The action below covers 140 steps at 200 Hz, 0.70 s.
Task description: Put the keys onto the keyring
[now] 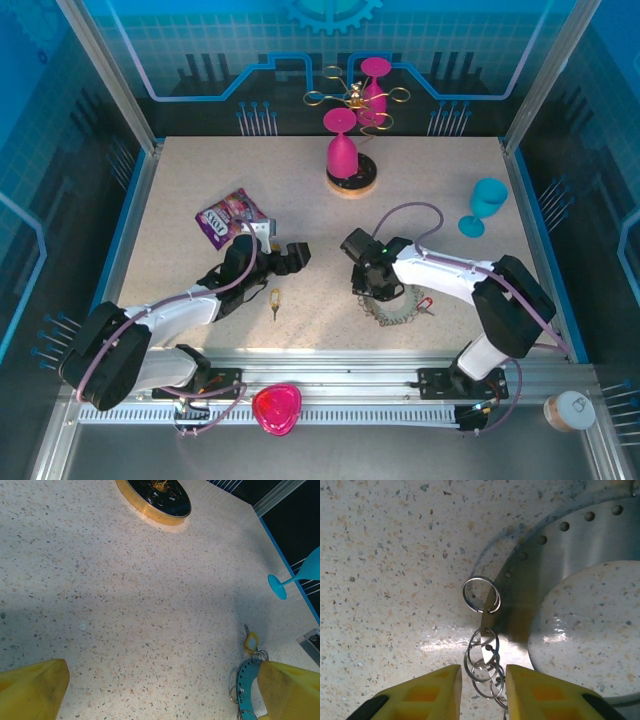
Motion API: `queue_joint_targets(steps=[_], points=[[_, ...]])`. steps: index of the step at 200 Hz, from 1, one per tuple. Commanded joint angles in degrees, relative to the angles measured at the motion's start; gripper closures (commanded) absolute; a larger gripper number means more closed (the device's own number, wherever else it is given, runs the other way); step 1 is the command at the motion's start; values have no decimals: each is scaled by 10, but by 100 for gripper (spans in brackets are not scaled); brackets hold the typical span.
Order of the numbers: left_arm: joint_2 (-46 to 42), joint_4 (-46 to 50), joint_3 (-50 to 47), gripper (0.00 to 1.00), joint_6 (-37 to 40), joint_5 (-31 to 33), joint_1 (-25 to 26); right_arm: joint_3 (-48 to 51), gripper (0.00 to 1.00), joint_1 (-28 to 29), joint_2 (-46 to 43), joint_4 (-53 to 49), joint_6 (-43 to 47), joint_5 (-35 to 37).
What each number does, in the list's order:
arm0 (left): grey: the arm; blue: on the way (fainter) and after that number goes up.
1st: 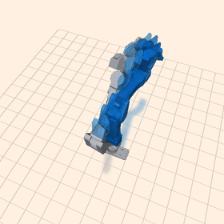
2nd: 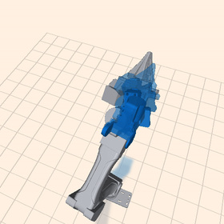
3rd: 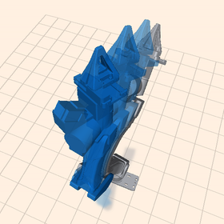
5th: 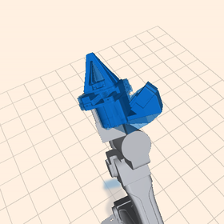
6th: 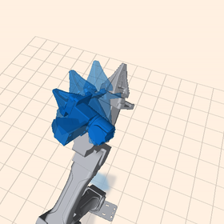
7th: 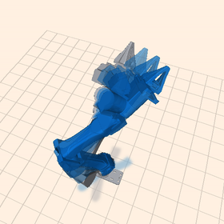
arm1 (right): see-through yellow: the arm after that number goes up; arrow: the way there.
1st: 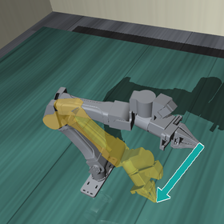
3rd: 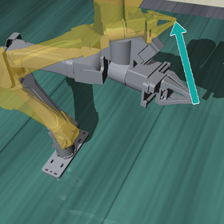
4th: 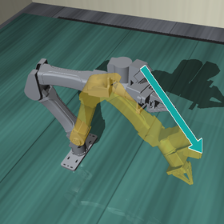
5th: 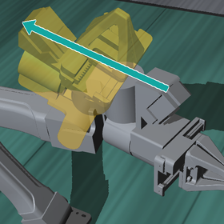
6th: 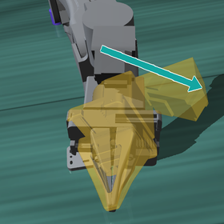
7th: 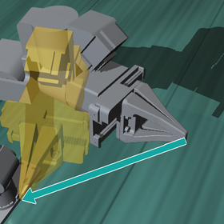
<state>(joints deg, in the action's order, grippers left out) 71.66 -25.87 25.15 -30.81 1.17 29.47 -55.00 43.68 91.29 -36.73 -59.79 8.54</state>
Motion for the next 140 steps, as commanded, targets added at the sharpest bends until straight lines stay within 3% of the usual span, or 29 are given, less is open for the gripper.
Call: queue_joint_targets(steps=[1, 140], points=[[3, -13, 5, 3, -3, -11, 5, -14, 70, -7, 14, -2, -17, -2], [-4, -4, 4, 3, 0, -7, 5, -19, 78, -14, 41, 6, -25, -12]])
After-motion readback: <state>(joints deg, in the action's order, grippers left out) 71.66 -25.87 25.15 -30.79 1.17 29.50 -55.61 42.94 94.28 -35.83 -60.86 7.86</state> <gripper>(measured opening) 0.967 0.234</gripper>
